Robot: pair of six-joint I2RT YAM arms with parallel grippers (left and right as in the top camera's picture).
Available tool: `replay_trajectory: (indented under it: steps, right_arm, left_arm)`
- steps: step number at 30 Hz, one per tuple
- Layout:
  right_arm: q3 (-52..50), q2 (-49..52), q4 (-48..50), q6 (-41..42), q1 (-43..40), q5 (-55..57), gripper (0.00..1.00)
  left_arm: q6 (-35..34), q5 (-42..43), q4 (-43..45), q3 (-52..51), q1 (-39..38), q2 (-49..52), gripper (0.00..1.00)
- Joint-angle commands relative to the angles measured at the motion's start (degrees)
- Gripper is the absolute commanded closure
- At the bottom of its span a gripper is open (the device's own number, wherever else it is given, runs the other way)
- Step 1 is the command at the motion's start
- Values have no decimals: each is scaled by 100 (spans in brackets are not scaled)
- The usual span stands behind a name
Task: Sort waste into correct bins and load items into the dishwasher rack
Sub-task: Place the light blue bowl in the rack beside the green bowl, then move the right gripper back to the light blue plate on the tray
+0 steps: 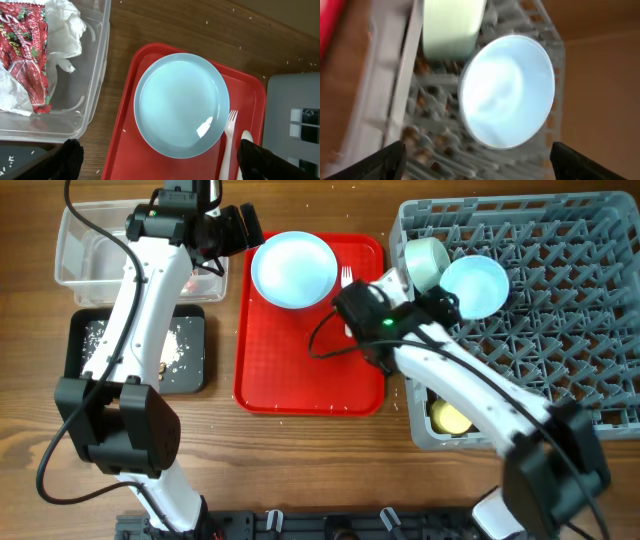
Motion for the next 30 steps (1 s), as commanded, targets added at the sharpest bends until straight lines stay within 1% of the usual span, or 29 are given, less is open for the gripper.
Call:
replay_trajectory:
  steps: [1,4,5,6,7,9,10,12,14,17,20,24,27,30]
  right_arm:
    - [234,-1113,444,378,-411,-1241,6]
    - [234,-1792,614,481,-1047,-2653,10]
    - [234,-1930,599,807,-1333,-2944,10]
    - [234,-1991,579,1290,-1628,-3071,14]
    - [234,-1998,566,1814,-1980,-3307,17]
    - [229,-1941,595,2203,-2562,-3969,25]
    - [229,-1845,629,2435,-3008,-4500,30]
    - [229,-1676,654,2636,-3445,-4927,30]
    - [229,-1432,638,2656,-3825,-5313,31]
    - [229,-1058,584,2603,-4011,-5401,32]
    - [229,-627,619,2559,-4009,-5359,43]
    - [229,-181,551,2538,-4009,-5362,61]
    - [229,-98,514,2538,-4009,-5357,67]
    - [229,-98,516,2538,-4009,-5316,76]
  left_arm:
    - [-33,-13,15,79,-4,-66,0]
    - [-33,-13,15,79,-4,-66,0]
    - [-33,-15,15,79,-4,-66,0]
    - [-33,-13,15,79,-4,-66,0]
    - [-31,-13,15,79,-4,-66,0]
    - [-33,-13,15,79,-4,-66,0]
    - [-33,-13,15,79,-4,-66,0]
    - [-31,-13,15,79,-4,-66,0]
    - [-33,-13,15,79,-4,-66,0]
    - [-33,-13,15,79,-4,-66,0]
    - [-33,-15,15,79,-4,-66,0]
    - [-33,-15,15,79,-4,-66,0]
    - [-31,-13,17,79,-4,-66,0]
    - [-33,-13,15,79,-4,-66,0]
